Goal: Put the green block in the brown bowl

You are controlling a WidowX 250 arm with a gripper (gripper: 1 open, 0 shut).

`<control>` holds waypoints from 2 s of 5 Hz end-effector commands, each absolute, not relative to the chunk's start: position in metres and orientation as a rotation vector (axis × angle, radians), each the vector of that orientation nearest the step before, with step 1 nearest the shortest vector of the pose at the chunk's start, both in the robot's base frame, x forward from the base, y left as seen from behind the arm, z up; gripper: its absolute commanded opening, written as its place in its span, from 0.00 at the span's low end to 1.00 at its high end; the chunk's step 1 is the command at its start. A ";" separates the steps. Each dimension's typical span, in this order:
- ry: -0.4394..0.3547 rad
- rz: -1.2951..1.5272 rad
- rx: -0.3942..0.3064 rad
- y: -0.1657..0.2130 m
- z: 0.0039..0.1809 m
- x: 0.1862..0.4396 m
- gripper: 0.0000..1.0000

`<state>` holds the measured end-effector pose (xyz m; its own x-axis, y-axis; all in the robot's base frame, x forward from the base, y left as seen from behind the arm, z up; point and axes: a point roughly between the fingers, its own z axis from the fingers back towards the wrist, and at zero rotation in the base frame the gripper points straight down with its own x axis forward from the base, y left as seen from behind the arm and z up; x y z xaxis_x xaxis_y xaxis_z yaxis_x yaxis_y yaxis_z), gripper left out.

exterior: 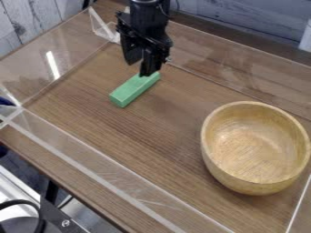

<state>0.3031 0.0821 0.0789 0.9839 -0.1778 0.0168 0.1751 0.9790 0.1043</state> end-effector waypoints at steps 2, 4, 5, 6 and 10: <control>-0.050 -0.141 0.133 0.113 0.064 0.329 1.00; -0.025 -0.145 0.110 0.117 0.046 0.327 0.00; -0.023 -0.103 0.110 0.116 0.044 0.329 0.00; -0.030 -0.045 0.108 0.114 0.050 0.331 0.00; -0.106 0.006 0.107 0.035 0.146 0.321 0.00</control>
<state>0.3150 0.0323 0.1231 0.9995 -0.0063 0.0310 0.0032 0.9951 0.0988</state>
